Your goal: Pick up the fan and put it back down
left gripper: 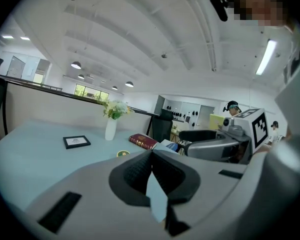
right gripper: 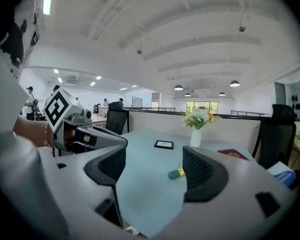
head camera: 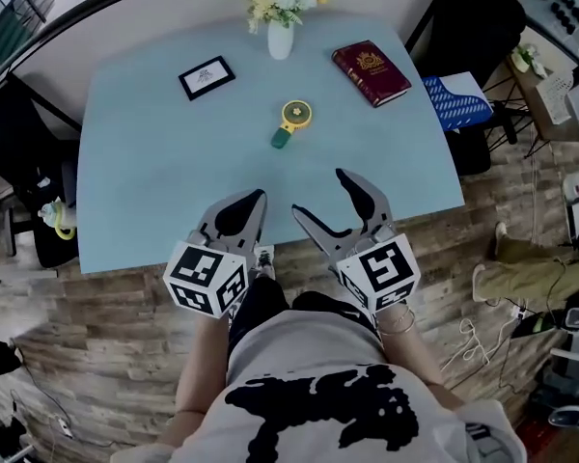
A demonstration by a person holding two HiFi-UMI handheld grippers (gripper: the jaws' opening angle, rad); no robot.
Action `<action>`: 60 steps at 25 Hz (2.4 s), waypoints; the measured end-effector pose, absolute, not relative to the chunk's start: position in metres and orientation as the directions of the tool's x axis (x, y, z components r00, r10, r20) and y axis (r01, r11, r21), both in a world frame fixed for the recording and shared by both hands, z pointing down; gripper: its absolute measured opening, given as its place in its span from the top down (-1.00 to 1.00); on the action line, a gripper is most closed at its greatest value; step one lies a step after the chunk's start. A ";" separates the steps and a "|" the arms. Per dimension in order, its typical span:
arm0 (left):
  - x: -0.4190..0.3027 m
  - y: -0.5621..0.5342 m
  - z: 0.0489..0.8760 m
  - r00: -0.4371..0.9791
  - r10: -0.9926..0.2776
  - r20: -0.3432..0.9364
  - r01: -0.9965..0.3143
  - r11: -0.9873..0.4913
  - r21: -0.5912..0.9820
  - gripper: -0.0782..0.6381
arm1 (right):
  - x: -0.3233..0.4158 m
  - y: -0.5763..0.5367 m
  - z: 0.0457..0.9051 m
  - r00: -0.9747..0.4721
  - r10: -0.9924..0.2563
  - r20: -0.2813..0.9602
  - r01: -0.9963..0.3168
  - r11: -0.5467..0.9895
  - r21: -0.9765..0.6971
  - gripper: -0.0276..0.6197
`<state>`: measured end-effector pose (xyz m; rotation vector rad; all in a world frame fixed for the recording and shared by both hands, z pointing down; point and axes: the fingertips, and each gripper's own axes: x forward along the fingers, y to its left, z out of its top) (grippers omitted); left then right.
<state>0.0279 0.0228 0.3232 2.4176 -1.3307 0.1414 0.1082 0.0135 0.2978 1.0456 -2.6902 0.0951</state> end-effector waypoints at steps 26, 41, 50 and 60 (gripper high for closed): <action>-0.024 -0.106 0.350 0.717 -0.638 0.282 -0.697 -0.653 0.296 0.75 | 0.040 -0.100 0.315 -0.564 -0.751 0.344 -0.766 0.631 0.123 -0.14; -0.046 -0.114 0.374 0.700 -0.643 0.309 -0.713 -0.620 0.327 0.75 | 0.019 -0.111 0.369 -0.594 -0.646 0.478 -0.727 0.687 0.025 -0.05; -0.049 -0.122 0.403 0.671 -0.640 0.375 -0.741 -0.585 0.329 0.75 | 0.022 -0.134 0.392 -0.594 -0.632 0.498 -0.749 0.661 -0.055 0.07; -0.036 -0.122 0.442 0.692 -0.575 0.436 -0.721 -0.582 0.376 0.75 | 0.048 -0.163 0.430 -0.514 -0.674 0.531 -0.845 0.505 -0.177 0.07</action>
